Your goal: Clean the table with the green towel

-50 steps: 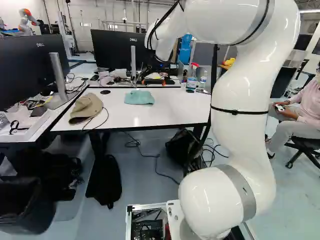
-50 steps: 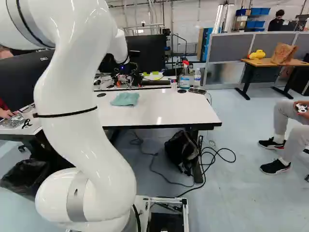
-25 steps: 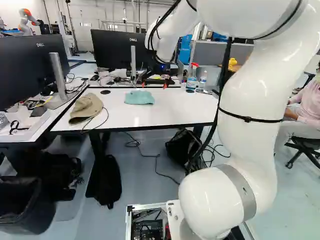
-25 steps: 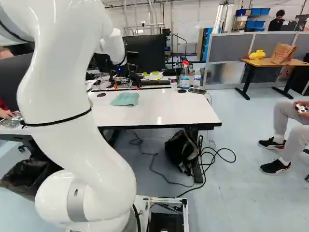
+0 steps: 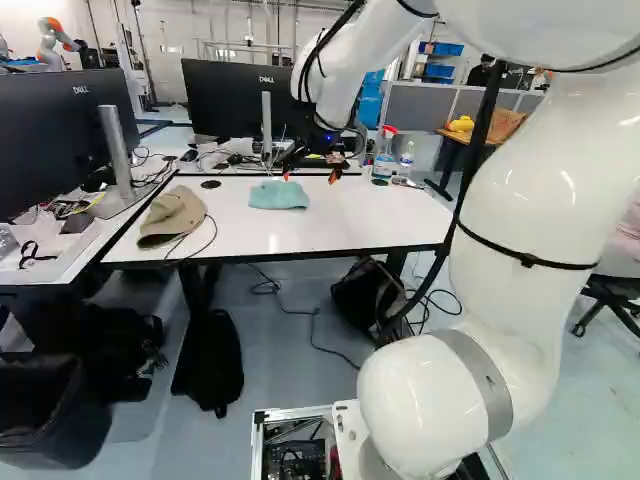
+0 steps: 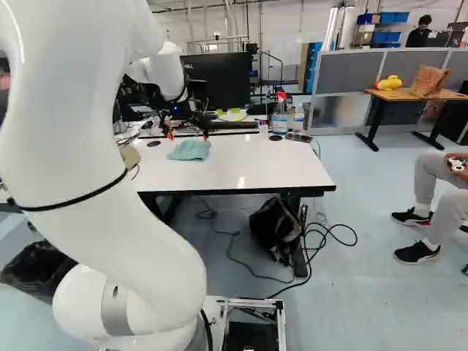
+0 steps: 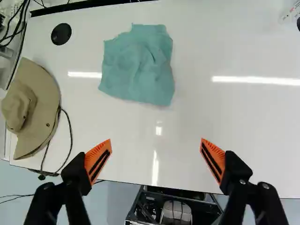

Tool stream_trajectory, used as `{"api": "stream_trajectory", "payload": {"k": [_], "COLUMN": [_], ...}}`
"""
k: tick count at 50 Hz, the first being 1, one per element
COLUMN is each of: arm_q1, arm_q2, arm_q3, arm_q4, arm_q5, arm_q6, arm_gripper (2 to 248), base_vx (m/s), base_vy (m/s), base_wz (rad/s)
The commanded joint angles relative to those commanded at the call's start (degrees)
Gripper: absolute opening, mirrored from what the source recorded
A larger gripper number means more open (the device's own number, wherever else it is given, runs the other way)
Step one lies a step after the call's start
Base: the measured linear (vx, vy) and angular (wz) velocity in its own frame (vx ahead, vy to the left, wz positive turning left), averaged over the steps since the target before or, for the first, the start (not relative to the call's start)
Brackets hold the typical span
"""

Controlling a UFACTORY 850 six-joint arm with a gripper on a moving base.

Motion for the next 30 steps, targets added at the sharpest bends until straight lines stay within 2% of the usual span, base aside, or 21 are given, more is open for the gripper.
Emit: {"api": "stream_trajectory", "payload": {"k": [11, 30], "arm_q1": [0.31, 0.31], "arm_q2": [2.54, 2.64], "arm_q3": [2.7, 2.87], "arm_q4": [0.0, -0.01], "arm_q5": [0.0, 0.14], "arm_q6": [0.0, 0.0], "arm_gripper": [247, 247], "base_vx": [0.0, 0.0], "base_vy": [0.0, 0.0], "base_wz": [0.0, 0.0]}}
